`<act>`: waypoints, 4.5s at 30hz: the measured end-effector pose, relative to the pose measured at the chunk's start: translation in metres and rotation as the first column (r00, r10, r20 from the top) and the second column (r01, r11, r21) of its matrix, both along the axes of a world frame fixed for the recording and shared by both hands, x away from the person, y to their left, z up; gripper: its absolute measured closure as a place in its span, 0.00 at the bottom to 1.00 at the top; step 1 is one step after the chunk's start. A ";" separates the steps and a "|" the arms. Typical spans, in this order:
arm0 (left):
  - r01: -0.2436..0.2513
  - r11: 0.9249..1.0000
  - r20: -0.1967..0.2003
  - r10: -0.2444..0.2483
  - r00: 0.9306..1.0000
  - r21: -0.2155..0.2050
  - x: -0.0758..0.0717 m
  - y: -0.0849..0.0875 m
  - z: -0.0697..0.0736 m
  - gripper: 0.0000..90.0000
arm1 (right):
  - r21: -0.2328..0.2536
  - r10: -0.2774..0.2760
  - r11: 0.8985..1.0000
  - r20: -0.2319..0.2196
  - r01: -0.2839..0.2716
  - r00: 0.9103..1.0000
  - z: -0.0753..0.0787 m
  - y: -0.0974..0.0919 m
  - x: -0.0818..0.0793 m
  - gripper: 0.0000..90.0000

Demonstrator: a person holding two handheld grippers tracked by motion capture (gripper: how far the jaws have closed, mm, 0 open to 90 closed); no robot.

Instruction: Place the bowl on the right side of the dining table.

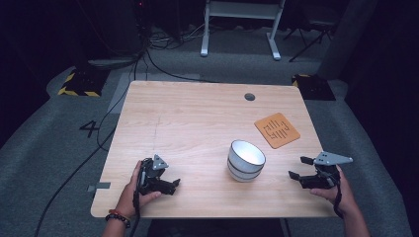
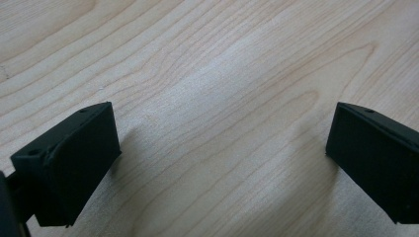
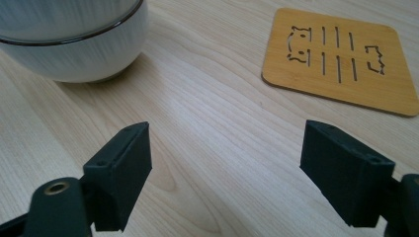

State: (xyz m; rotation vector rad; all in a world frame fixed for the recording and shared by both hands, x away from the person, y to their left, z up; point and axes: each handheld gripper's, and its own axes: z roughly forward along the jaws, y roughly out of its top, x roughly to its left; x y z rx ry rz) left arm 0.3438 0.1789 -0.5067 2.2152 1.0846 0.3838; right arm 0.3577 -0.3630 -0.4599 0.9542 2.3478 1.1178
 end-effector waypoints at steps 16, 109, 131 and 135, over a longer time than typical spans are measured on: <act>0.000 1.000 0.000 0.000 1.000 0.002 0.000 0.000 0.000 0.00 | -0.007 0.083 0.997 0.026 -0.083 0.996 0.016 0.024 0.002 0.24; 0.001 1.000 -0.001 -0.001 1.000 0.001 0.000 0.000 0.000 0.00 | -0.029 0.384 0.923 0.031 -0.384 0.923 0.055 0.130 0.004 0.27; 0.001 1.000 -0.001 -0.001 1.000 0.001 0.000 0.000 0.000 0.00 | -0.019 0.424 0.906 -0.006 -0.424 0.906 0.056 0.146 0.013 0.39; -0.001 1.000 0.000 0.001 1.000 0.000 0.000 0.000 0.000 0.00 | -0.010 0.429 0.903 -0.010 -0.429 0.903 0.056 0.148 0.015 0.41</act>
